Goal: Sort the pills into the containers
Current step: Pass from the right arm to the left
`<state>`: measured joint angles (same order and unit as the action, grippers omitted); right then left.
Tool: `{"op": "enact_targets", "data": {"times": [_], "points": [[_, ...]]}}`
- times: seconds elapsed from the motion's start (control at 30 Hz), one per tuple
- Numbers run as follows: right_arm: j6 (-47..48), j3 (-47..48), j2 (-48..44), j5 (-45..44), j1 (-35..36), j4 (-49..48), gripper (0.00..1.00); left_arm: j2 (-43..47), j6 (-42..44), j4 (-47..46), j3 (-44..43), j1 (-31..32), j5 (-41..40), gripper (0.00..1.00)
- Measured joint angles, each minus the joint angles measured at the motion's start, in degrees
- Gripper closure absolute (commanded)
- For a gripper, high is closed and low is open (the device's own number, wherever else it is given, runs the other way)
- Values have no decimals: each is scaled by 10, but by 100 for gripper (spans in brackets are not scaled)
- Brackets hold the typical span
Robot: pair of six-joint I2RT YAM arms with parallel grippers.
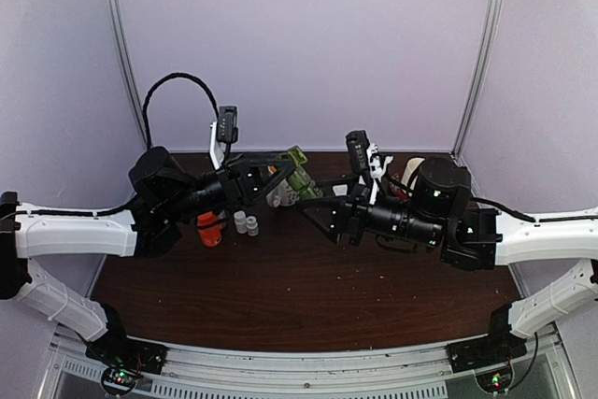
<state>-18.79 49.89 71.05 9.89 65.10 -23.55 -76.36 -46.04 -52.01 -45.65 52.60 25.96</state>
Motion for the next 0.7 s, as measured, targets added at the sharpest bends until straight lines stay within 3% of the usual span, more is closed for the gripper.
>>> {"op": "enact_targets", "data": {"times": [0.17,0.4,0.7], "points": [[27,0,-5,-33,0,52,26,15,31,106,-23,0,-21,75],[71,18,-32,-99,0,141,50,41,84,269,-76,0,-68,77],[90,79,-19,-116,0,182,62,40,113,380,-105,0,-87,77]]}}
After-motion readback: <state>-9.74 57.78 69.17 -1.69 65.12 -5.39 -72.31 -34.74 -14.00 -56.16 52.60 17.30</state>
